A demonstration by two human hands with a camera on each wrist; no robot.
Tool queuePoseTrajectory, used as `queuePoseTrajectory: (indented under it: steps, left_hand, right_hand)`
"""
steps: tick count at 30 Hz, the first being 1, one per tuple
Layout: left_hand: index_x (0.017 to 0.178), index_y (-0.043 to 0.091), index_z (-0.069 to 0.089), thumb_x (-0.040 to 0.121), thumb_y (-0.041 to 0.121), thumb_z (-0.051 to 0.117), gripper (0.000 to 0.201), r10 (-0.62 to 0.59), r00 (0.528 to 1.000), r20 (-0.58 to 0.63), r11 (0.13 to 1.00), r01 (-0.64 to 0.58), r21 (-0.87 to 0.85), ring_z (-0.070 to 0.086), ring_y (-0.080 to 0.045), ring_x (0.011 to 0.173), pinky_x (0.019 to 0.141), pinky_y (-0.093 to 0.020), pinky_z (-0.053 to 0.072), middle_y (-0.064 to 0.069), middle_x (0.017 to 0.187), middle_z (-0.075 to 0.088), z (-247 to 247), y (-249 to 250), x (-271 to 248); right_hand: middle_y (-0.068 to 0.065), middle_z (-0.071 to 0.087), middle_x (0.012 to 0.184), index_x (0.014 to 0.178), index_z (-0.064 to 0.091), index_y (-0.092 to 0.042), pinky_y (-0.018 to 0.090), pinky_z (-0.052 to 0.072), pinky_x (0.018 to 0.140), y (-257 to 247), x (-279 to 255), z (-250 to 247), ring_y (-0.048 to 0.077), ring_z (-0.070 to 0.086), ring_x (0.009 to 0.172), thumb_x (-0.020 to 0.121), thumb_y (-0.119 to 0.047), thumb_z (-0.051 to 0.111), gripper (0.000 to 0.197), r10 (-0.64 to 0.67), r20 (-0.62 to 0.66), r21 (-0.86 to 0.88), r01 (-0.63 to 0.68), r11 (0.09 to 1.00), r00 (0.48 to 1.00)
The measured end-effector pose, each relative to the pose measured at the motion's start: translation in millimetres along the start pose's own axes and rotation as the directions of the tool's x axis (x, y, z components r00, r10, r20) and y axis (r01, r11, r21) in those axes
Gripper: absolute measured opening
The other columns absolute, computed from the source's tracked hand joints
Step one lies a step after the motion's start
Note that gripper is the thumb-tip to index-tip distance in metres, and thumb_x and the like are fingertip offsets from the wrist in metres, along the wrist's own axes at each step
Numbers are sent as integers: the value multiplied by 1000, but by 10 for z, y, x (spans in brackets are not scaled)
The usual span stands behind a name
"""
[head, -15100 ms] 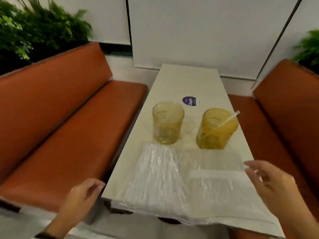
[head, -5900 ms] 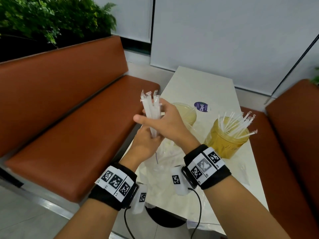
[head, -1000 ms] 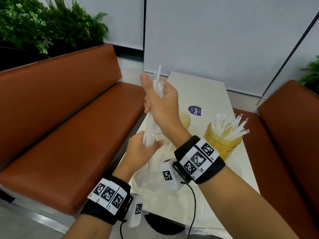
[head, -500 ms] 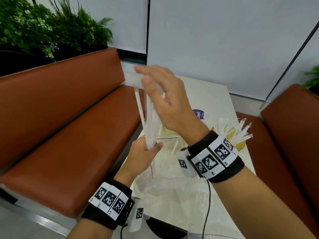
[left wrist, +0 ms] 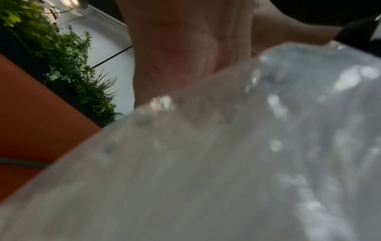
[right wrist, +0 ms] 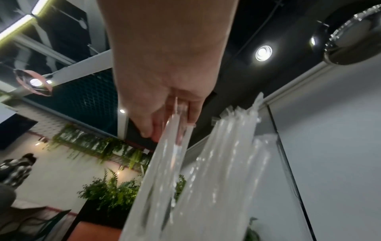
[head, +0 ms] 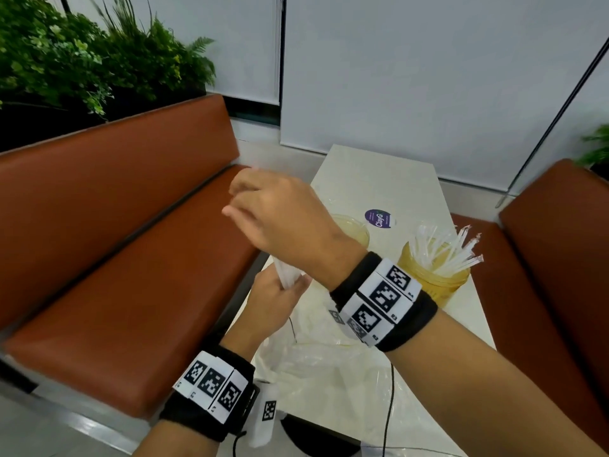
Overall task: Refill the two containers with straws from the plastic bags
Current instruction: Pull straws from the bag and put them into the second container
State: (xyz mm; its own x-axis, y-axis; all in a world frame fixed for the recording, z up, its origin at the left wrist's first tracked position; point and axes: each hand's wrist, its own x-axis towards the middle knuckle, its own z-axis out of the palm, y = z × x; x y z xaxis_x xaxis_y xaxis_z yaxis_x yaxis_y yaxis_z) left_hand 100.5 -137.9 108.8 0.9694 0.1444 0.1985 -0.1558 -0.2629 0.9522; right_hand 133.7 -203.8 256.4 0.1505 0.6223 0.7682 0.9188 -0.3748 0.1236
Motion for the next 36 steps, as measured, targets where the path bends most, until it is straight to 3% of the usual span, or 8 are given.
queuePoseTrajectory:
  steps: [5, 13, 19, 26, 29, 32, 34, 36]
  left_hand:
    - [78, 16, 62, 99, 16, 64, 22, -2, 1000, -30, 999, 0, -42, 49, -1, 52, 55, -13, 38, 15, 58, 58, -50, 95, 0]
    - [77, 13, 60, 98, 21, 65, 23, 51, 997, -51, 997, -53, -49, 39, -3, 51, 53, -16, 35, 12, 58, 51, -31, 55, -22]
    - [70, 19, 56, 97, 15, 67, 29, 39, 996, -86, 996, -45, -72, 44, -2, 47, 51, -14, 35, 15, 53, 56, -6, 78, 33]
    - [81, 14, 66, 96, 16, 68, 16, 49, 995, -85, 997, -54, -60, 48, -1, 52, 54, -15, 39, 11, 59, 61, -46, 112, 23]
    - [67, 22, 53, 96, 3, 64, 36, 54, 993, -103, 998, -57, -28, 47, 2, 46, 48, -9, 34, 19, 50, 57, -31, 168, 12]
    - [71, 20, 57, 96, 3, 64, 30, 16, 992, -122, 998, -23, -54, 51, 4, 45, 46, -8, 35, 23, 49, 58, -31, 172, -36]
    - [81, 14, 66, 96, 6, 65, 17, 26, 991, -128, 995, -37, -88, 58, 6, 51, 49, -7, 40, 22, 55, 64, -68, 194, -50]
    - [92, 12, 71, 97, 8, 63, 10, 51, 993, -110, 993, -62, -98, 66, 5, 66, 56, -9, 47, 15, 69, 70, -101, 236, -42]
  right_hand:
    - [7, 79, 91, 87, 81, -7, 41, 49, 106, 120, -239, 58, 22, 74, 92, 91, -19, 71, 16, 65, -191, -86, -83, 993, 979]
    - [8, 77, 109, 100, 80, -7, 37, 45, 108, 116, -142, -15, 24, 66, 116, 95, -20, 62, 23, 249, -251, 121, -225, 967, 936]
    - [-1, 53, 58, 58, 52, -16, 34, 42, 56, 81, -239, 160, 13, 49, 57, 100, -23, 48, 43, 453, 179, 41, -466, 884, 874]
    - [-7, 69, 76, 80, 72, -18, 26, 44, 74, 90, -177, 50, 11, 58, 77, 103, -39, 44, 42, 387, -10, 18, -386, 922, 922]
    - [-4, 55, 63, 64, 54, -16, 36, 46, 63, 37, -308, 194, 14, 50, 66, 103, -29, 46, 42, 423, 152, 38, -433, 901, 893]
    - [-1, 71, 104, 106, 72, -16, 30, 50, 85, 30, -390, 191, 13, 62, 100, 103, -38, 52, 29, 440, 246, 258, -496, 829, 864]
    - [-5, 54, 143, 148, 43, -24, 19, 41, 104, 53, -397, 108, 8, 48, 132, 90, -54, 67, 70, 534, 246, 435, -584, 685, 809]
    - [-10, 49, 145, 152, 27, -32, 16, 40, 103, 63, -445, 68, 6, 48, 132, 67, -62, 84, 107, 644, 370, 491, -729, 476, 670]
